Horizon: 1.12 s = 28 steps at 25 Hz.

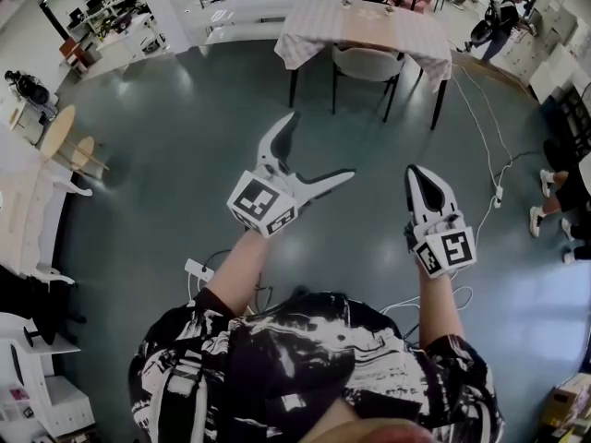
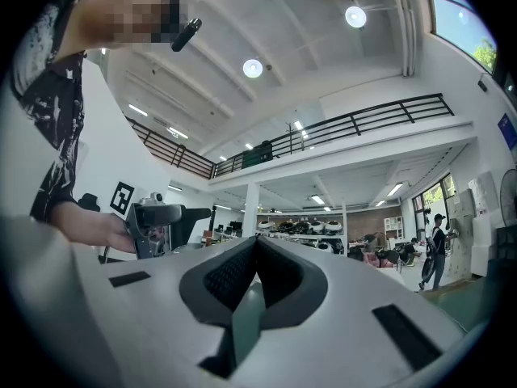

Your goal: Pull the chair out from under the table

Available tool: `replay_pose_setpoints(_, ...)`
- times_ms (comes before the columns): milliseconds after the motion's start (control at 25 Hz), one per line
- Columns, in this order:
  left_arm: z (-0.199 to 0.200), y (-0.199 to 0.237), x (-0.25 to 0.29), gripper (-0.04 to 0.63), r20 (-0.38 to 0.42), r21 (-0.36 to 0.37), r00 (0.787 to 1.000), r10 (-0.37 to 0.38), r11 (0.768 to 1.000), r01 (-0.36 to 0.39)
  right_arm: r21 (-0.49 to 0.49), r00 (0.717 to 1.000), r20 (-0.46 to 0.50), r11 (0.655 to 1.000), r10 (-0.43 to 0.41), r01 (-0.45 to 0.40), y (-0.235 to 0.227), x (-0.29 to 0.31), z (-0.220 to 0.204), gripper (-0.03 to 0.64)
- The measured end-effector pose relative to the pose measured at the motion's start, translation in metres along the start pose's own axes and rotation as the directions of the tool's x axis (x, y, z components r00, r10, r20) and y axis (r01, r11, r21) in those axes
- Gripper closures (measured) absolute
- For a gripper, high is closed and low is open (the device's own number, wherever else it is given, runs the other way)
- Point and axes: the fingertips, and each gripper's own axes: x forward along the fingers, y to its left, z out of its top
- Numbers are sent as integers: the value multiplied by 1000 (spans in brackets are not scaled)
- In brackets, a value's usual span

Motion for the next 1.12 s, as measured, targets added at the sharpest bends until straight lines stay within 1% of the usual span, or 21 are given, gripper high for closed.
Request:
replay_pose_setpoints(280,-15,-19,21,34,-22,-12,999,-24,1000,24,9,1000,-9,1000,4,-4,-16,-17,-7,618)
replay_pose_setpoints(600,-36,-46,73,34,-65,4,998,-18,1000,18,38,1000,-13,999,9,-8,-75,-44,-22,620)
replay_pose_setpoints(760,-52,-53,92,34,-96,-7,995,-19,1000,18,60,1000,-14,998,9,-9,-100,-46,-33,618)
replay_pose_setpoints(920,-71,-40,115,34,-121,-10,992,-28,1000,27,65,1000,-8,998,10,-9,-120,-31,-41,618)
replay_pose_setpoints(1120,-100,-3,145,35,-121,-23,991,-51,999,48,60,1000,-23,998,5,-4,-141,9,-62,620)
